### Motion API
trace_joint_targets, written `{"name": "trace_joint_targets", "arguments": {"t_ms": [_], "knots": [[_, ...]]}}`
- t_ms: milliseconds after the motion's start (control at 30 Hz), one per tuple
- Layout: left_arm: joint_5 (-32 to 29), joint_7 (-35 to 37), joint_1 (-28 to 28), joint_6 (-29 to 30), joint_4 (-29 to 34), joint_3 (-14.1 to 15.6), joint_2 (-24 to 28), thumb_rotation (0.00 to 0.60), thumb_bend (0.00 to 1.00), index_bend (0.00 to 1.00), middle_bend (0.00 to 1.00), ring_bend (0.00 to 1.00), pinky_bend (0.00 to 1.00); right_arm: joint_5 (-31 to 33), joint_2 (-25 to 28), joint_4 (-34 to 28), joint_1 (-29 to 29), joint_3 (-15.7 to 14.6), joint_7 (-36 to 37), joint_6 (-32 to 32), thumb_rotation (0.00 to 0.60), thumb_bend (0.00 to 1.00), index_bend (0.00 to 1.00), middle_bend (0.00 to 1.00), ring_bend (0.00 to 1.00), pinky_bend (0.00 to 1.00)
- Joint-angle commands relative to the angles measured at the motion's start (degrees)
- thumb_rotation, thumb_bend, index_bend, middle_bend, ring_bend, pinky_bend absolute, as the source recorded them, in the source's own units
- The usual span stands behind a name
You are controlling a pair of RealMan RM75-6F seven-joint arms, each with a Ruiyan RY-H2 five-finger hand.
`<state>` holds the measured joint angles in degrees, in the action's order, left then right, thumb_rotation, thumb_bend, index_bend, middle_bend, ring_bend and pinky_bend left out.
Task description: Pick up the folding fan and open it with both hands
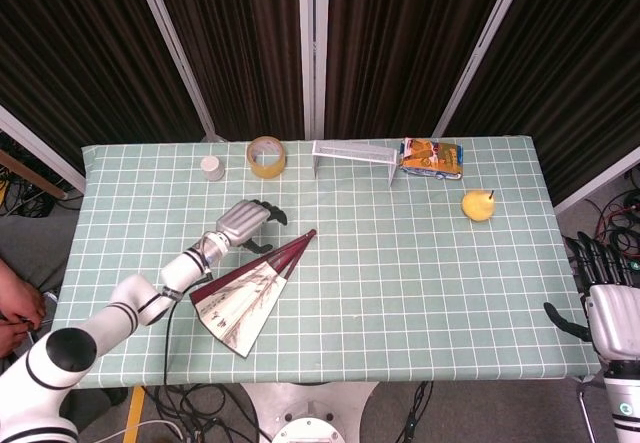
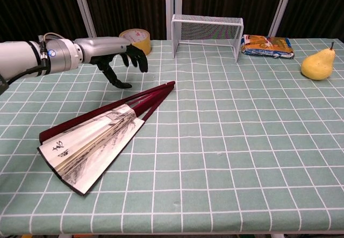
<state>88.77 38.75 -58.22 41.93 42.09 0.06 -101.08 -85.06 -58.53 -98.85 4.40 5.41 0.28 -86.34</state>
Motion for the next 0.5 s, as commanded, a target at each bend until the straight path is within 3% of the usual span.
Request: {"name": "trace_joint_targets", "arguments": {"t_ms": [33, 200, 500], "knots": [[-5.6, 1.5, -1.9, -9.8, 8.5, -2.6, 5.2, 0.6, 0.26, 0.36, 0.44, 0.41, 0.47, 0.0, 0.1, 0.0, -0.1, 0.0, 0.1, -0.1, 0.6, 0.12, 0.0, 0.0, 0.0, 0.0], [-11.9, -5.6, -2.8, -15.4, 12.2, -4.9, 6.1, 0.6, 0.25, 0.37, 0.44, 0.41, 0.48, -0.2, 0.2, 0.2, -0.1, 0.0, 0.5, -0.1, 0.6, 0.12, 0.0, 0.0, 0.0, 0.0], [-21.5, -18.5, -2.1, -15.1, 17.4, -7.4, 6.4, 0.6, 0.21, 0.36, 0.44, 0.41, 0.48, 0.0, 0.1, 1.0, -0.2, 0.0, 1.5, 0.1, 0.6, 0.12, 0.0, 0.0, 0.0, 0.0]]}}
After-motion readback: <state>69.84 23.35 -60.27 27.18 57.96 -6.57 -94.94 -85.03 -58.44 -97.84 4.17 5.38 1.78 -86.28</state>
